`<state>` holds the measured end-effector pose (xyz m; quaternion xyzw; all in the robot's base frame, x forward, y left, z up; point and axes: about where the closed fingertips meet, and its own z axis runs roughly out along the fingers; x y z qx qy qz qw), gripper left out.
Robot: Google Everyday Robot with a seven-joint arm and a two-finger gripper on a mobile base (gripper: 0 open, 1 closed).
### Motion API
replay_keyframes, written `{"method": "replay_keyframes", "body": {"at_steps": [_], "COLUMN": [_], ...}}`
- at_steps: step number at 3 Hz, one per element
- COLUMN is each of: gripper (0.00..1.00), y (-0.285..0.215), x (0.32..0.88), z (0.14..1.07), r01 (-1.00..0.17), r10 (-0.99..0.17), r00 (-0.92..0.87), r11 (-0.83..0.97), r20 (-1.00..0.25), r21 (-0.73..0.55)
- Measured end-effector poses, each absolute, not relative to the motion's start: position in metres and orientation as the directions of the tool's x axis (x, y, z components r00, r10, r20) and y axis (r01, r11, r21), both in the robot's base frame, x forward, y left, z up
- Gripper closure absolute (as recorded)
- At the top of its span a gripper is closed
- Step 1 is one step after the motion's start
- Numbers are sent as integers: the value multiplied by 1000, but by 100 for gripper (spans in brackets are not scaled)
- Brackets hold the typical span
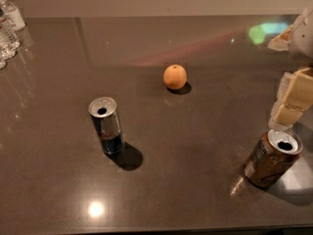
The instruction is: Move orange can near orange
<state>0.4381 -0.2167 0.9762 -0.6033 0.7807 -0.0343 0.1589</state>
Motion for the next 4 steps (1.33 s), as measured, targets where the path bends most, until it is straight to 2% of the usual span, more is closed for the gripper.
{"method": "replay_keyframes", "body": {"at_steps": [2,4], "gripper": [0,0], "y": [-216,-211], "x": [432,403], "z": [979,976], "r01": [-940,-965], "r10": [-954,-955], "r00": [-189,-74], "r11": [245,141], "r20": [-234,-287], "r21": [-236,-221]}}
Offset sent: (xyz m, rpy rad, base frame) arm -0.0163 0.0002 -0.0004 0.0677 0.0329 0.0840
